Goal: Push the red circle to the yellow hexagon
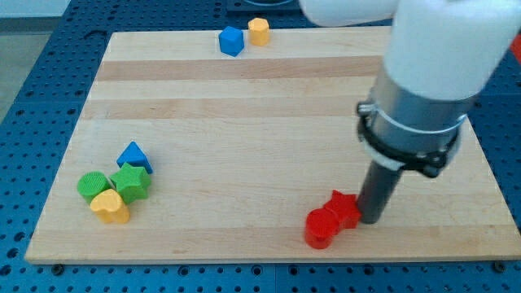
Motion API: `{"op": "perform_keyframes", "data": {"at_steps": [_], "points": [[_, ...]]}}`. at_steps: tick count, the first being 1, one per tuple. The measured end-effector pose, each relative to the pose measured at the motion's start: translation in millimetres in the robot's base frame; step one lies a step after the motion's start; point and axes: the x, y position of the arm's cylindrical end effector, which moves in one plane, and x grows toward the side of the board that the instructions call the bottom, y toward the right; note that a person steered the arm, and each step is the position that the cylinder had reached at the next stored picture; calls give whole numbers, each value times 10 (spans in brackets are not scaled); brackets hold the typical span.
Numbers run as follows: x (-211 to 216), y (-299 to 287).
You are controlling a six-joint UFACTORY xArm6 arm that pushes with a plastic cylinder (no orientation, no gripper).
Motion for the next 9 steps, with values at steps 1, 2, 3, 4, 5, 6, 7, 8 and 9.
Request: {"op": "perform_keyframes", "data": {"at_steps": [1,2,3,4,5,6,7,8,9], "points": [[63,-186],[77,-331],[77,-332],[107,-186],[402,-311],[411,-605],[411,-1496],[407,-2003],[365,-2003]]}}
